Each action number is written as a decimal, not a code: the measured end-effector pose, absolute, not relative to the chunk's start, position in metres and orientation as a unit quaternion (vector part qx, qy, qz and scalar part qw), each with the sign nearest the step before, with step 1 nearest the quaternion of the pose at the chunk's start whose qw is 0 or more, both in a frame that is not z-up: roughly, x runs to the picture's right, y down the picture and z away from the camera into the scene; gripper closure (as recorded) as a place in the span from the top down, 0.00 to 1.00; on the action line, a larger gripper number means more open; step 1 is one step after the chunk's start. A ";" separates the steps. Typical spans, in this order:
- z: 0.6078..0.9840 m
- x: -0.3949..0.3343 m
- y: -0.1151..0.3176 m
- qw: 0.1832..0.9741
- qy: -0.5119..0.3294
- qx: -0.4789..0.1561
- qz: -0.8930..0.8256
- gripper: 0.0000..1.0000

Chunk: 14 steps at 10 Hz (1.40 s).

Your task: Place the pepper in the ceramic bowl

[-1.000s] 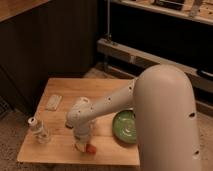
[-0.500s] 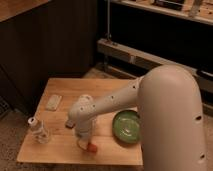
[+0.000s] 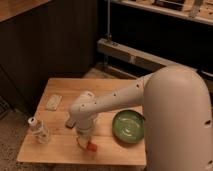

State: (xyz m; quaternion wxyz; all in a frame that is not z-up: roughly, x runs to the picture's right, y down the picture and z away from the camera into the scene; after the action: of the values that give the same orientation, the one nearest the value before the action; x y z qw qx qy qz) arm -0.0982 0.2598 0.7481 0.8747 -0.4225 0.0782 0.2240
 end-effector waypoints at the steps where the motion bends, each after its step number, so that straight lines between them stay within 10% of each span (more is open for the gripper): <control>1: 0.748 -0.096 0.256 0.875 0.075 -0.422 0.225 0.01; 14: 0.723 0.012 0.145 0.870 0.031 -0.388 0.302 0.01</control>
State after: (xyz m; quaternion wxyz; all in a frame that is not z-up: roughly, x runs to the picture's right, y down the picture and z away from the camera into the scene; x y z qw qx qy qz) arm 0.0122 0.1453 0.7225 0.8702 -0.3879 0.0305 0.3023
